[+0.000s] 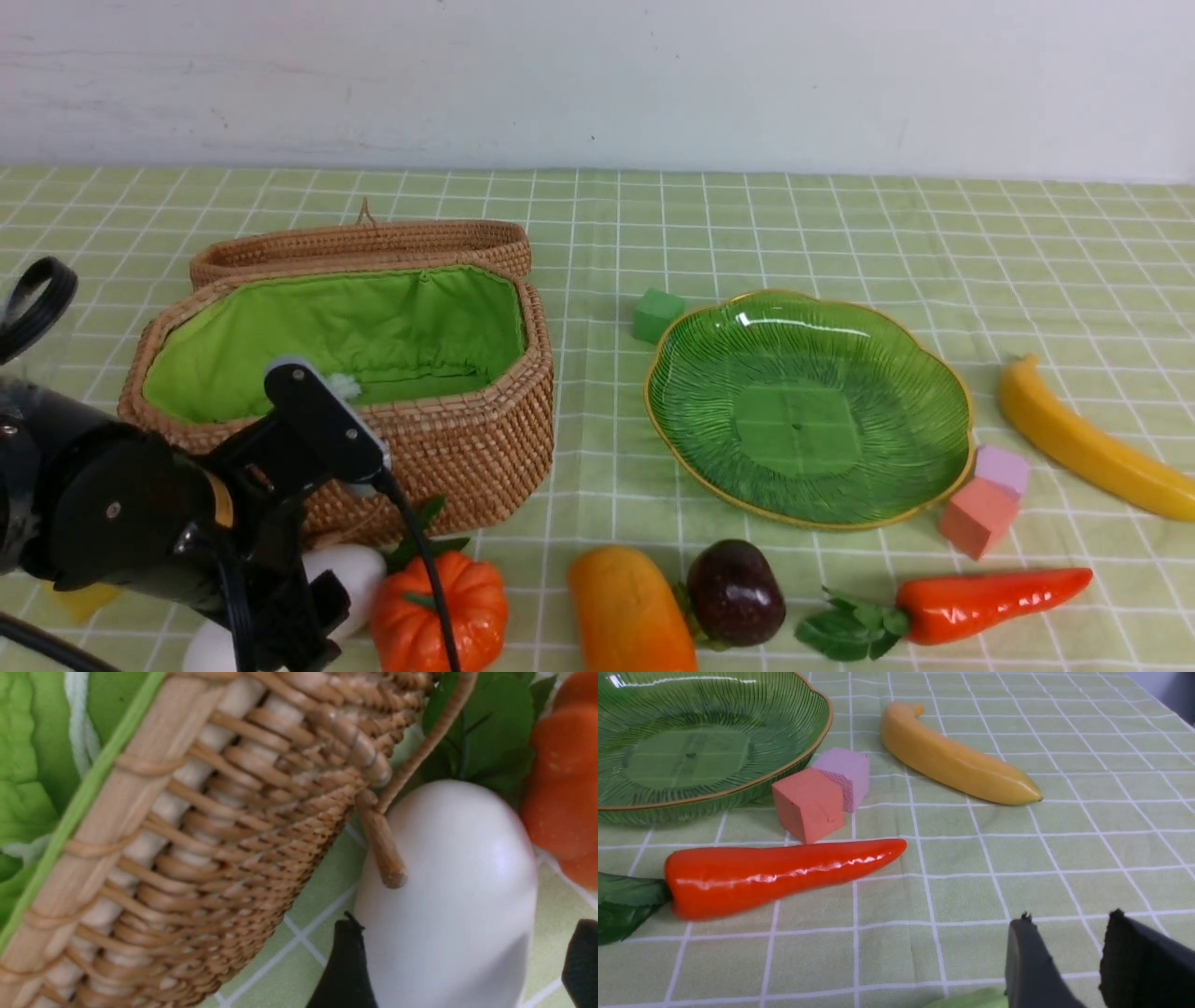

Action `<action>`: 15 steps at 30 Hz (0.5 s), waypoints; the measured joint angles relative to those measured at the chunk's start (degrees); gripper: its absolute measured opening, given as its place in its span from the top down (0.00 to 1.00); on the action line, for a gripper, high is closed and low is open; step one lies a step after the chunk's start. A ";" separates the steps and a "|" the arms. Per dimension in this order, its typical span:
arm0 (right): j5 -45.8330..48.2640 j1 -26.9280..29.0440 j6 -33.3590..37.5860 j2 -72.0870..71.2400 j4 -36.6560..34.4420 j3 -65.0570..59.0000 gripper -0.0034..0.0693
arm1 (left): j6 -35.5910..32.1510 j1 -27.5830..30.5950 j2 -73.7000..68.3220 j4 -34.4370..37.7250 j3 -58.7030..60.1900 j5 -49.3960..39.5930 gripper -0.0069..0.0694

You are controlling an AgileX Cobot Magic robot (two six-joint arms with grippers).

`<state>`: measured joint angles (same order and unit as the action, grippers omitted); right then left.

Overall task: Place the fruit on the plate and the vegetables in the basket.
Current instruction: Take a daikon with your left arm and place it on the basket on the left.

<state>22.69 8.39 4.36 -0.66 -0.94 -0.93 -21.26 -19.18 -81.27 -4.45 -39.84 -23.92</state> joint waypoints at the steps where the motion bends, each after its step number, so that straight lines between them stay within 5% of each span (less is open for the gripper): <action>1: 0.00 0.00 0.00 0.00 0.00 0.00 0.62 | 0.06 0.00 -0.41 -0.23 0.00 -0.06 0.16; 15: 0.00 0.00 0.00 0.00 0.00 0.00 0.62 | 1.18 0.00 -7.52 -0.33 0.00 -1.44 0.14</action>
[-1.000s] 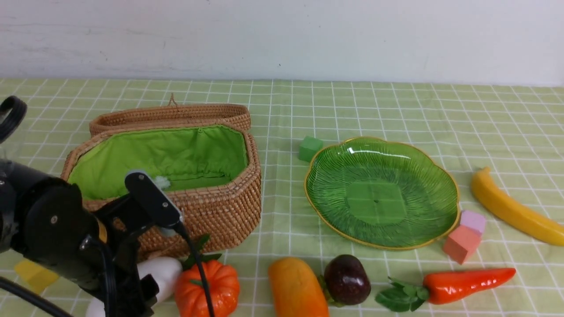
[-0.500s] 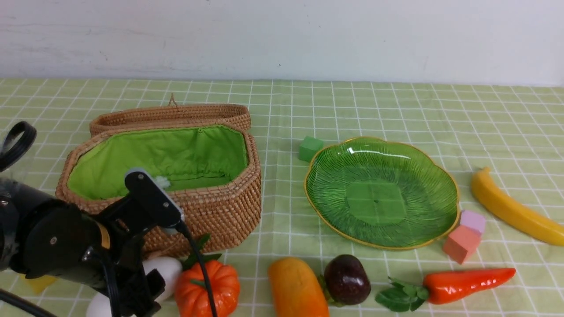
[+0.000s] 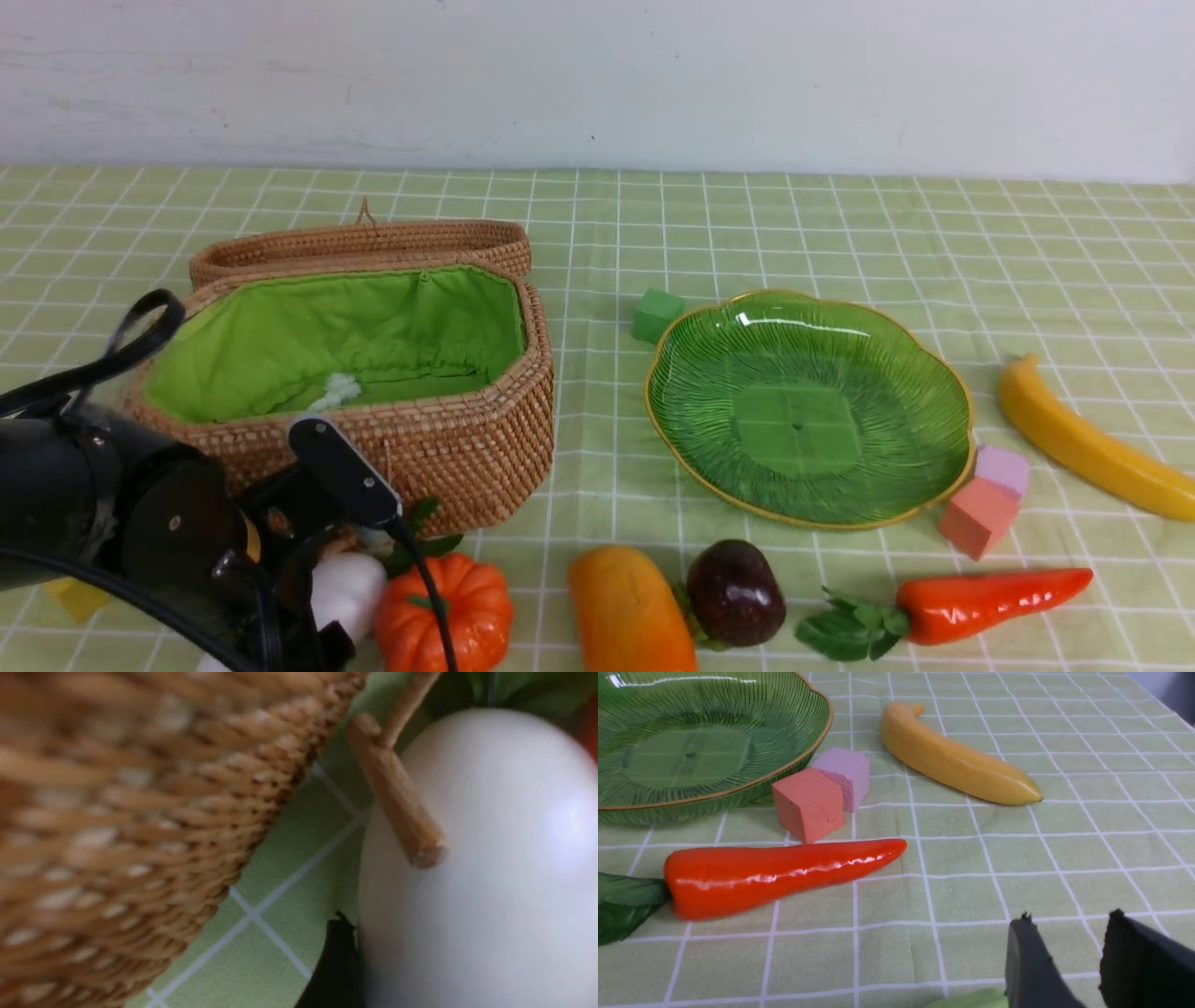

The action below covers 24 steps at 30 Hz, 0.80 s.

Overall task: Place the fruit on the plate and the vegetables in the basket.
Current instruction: Take a daikon with your left arm and place it on the basket on the left.

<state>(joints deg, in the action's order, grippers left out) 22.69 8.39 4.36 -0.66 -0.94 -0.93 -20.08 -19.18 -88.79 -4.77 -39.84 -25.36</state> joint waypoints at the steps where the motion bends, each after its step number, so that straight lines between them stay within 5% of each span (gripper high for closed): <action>1: 0.00 0.00 0.00 0.00 0.00 0.00 0.62 | 0.18 0.00 -0.12 0.20 0.00 -0.05 0.17; 24: 0.00 0.00 0.00 0.00 0.00 0.00 0.62 | 0.34 0.00 20.83 -0.46 0.04 -16.45 0.21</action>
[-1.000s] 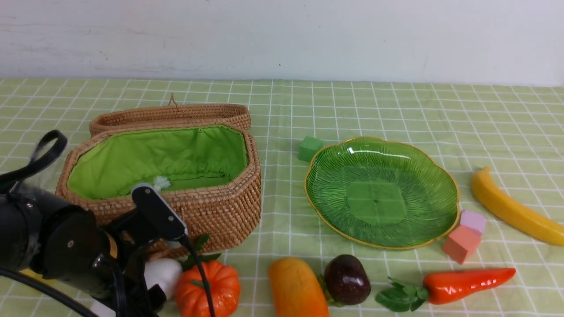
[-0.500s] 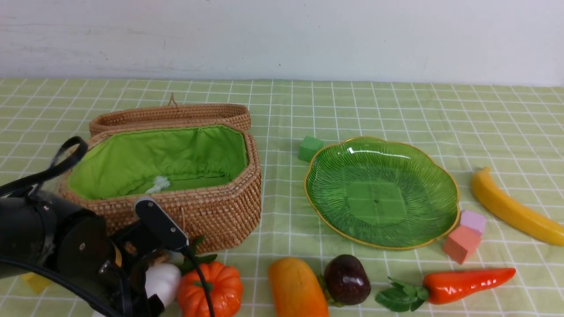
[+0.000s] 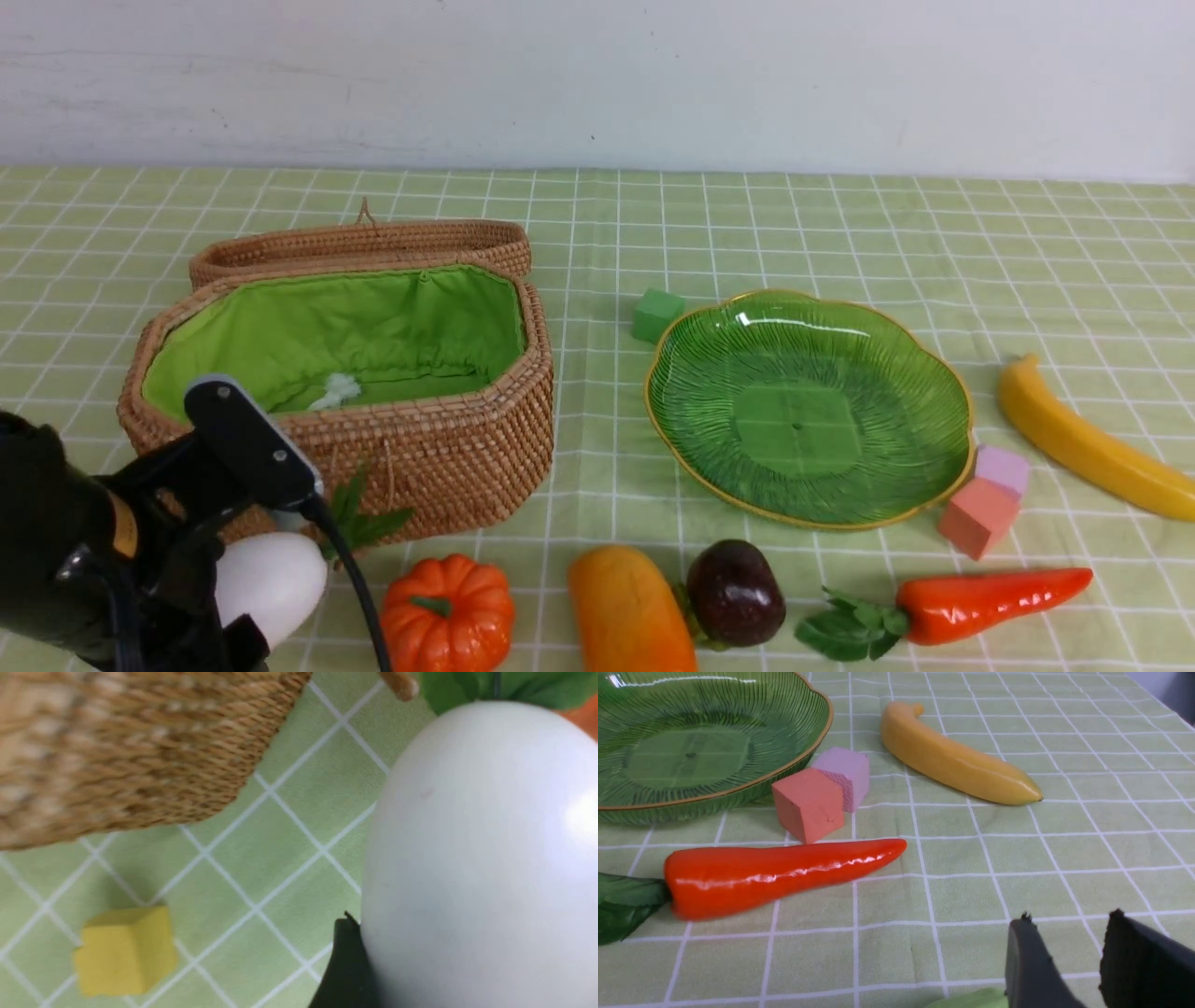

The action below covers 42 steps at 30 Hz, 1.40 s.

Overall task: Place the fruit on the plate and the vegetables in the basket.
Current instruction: Take a daikon with your left arm and place it on the basket on the left.

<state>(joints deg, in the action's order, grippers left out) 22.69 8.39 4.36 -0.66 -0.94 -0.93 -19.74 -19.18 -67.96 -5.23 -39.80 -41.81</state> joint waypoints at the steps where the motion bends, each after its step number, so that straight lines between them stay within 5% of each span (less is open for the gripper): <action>1: 0.00 0.00 0.00 0.00 0.00 0.00 0.62 | 0.00 0.00 1.69 -0.58 0.00 0.00 0.21; 10: 0.00 0.00 0.00 0.00 0.00 0.00 0.62 | 0.00 0.00 7.44 -5.92 -10.82 3.19 0.21; 23: 0.00 0.00 0.00 0.00 0.00 0.00 0.62 | 4.81 0.00 -15.46 -25.61 -21.41 16.68 0.21; 33: 0.00 0.00 0.00 0.00 0.00 0.00 0.62 | 15.10 0.00 -18.96 -26.49 -21.44 20.19 0.20; 38: 0.00 0.00 0.00 0.00 0.00 0.00 0.62 | 21.09 0.00 -18.91 -24.22 -21.52 17.87 0.05; 42: 0.00 0.00 0.00 0.00 0.00 0.00 0.62 | 22.25 0.00 -18.67 -21.83 -21.52 13.50 0.04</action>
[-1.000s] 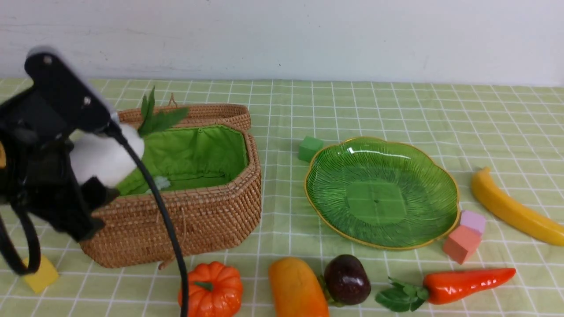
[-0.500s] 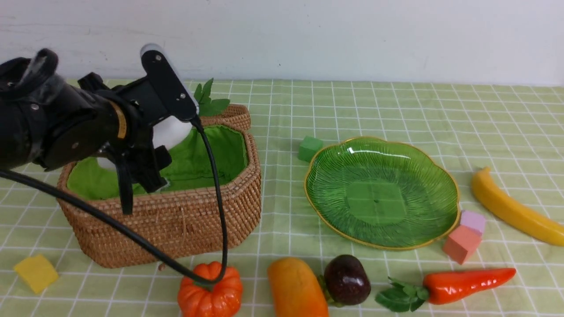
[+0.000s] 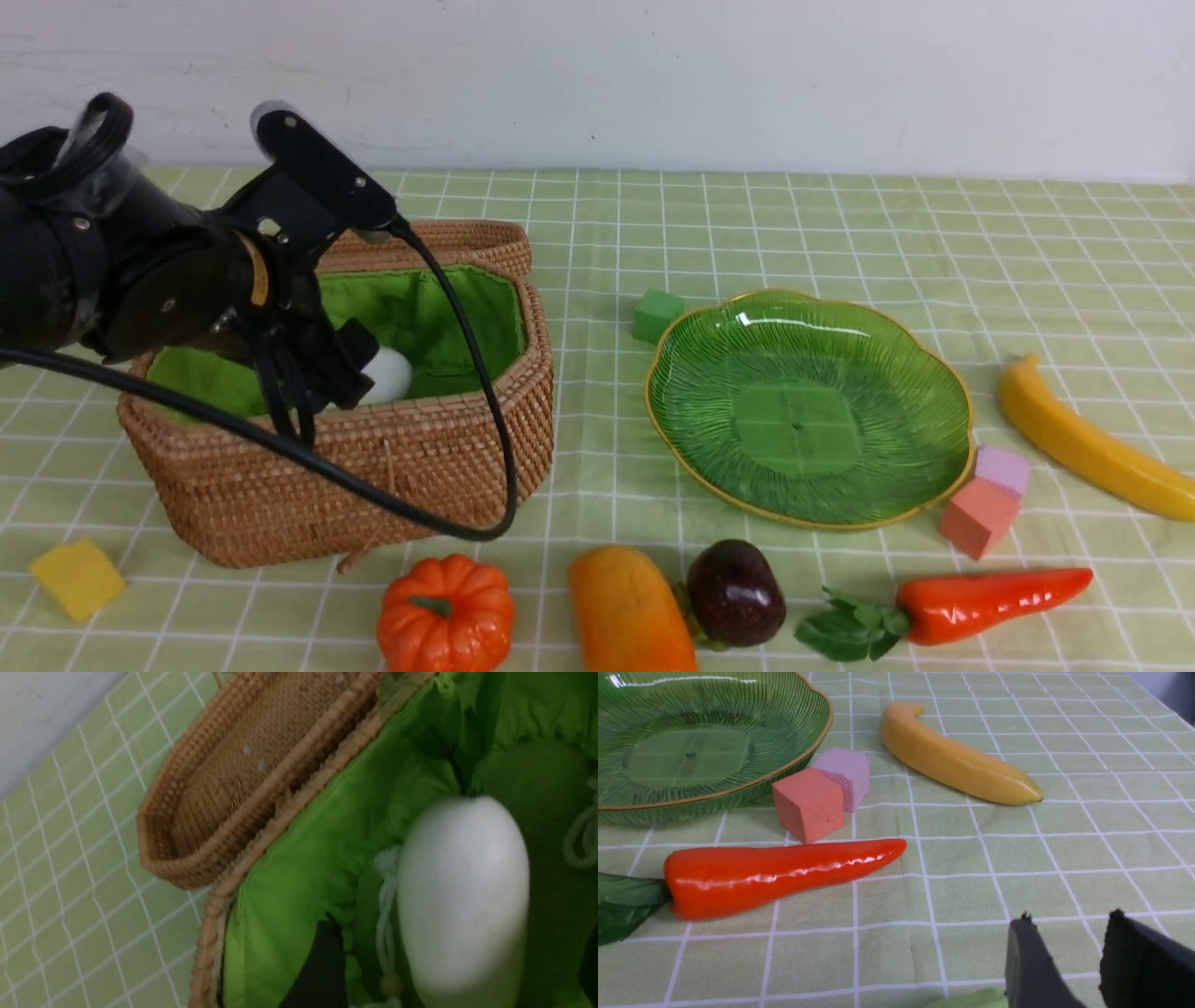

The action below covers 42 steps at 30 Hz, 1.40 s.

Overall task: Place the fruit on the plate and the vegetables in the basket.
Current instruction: Take a daikon with your left arm and place it on the basket on the left, then use the left arm to grab a pumpkin and put it into the left basket

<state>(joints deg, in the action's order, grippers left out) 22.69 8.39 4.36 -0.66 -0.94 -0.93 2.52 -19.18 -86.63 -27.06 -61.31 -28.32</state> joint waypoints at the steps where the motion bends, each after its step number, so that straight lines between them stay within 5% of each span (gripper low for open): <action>1: 0.00 0.00 0.00 0.00 0.00 0.00 0.62 | 0.12 0.00 0.23 1.37 0.00 -1.63 0.05; 18: 0.00 0.00 0.00 0.00 0.00 0.00 0.62 | 0.48 0.00 8.58 49.38 -0.30 -29.79 0.39; 27: 0.00 0.00 0.00 0.00 0.00 0.00 0.62 | 6.02 0.00 -1.41 48.62 -0.30 -27.17 0.40; 42: 0.00 0.00 0.00 0.00 0.00 0.00 0.62 | 3.94 0.00 -9.62 48.37 -0.48 -24.11 0.46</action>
<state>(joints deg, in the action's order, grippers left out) 22.69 8.39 4.36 -0.66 -0.94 -0.93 6.45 -19.18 -96.25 21.30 -61.79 -52.42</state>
